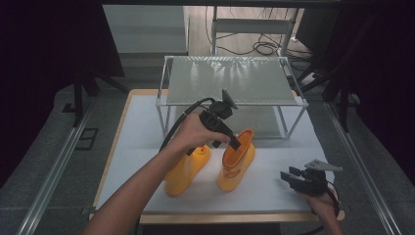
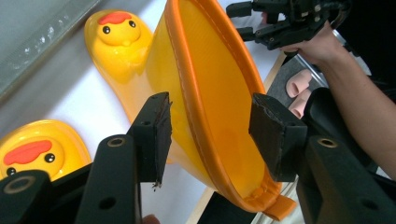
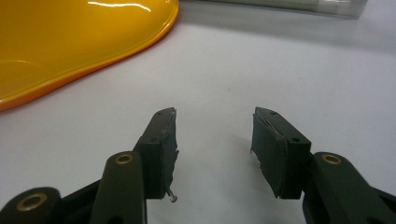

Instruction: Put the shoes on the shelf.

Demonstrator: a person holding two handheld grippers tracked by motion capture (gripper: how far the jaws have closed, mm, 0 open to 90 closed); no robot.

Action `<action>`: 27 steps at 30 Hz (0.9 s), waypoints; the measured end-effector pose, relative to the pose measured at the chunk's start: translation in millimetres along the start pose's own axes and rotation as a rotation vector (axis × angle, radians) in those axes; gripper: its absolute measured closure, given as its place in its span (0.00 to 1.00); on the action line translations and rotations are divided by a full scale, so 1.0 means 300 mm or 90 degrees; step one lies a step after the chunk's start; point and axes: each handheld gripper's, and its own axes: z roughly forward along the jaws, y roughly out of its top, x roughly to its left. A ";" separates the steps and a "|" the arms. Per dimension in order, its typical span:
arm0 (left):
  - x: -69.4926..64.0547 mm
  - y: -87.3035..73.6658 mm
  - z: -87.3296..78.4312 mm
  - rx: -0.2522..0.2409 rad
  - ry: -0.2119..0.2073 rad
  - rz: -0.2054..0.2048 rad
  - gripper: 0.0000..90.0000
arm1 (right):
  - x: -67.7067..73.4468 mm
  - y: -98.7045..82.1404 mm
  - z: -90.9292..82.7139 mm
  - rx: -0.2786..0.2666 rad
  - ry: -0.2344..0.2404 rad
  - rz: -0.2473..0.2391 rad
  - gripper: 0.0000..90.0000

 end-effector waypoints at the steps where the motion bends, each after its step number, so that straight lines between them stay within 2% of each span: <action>1: -0.002 0.001 0.003 0.002 0.001 0.001 0.55 | 0.000 0.000 0.000 0.000 0.000 0.001 0.55; 6: -0.019 0.006 0.011 0.006 0.002 0.005 0.55 | -0.001 -0.001 0.000 0.000 -0.001 0.001 0.55; 8: -0.021 0.009 0.021 0.005 0.008 -0.001 0.55 | 0.000 0.000 0.001 0.001 0.000 0.000 0.55; 19: -0.002 0.025 0.084 0.035 0.034 -0.013 0.57 | -0.004 -0.001 -0.002 0.000 -0.002 0.005 0.55; 23: 0.006 0.025 0.093 0.036 0.044 -0.018 0.64 | -0.006 -0.002 -0.003 -0.001 -0.003 0.006 0.55; 27: 0.010 0.020 0.093 0.033 0.052 -0.027 0.80 | -0.005 -0.002 -0.001 0.000 -0.004 0.006 0.55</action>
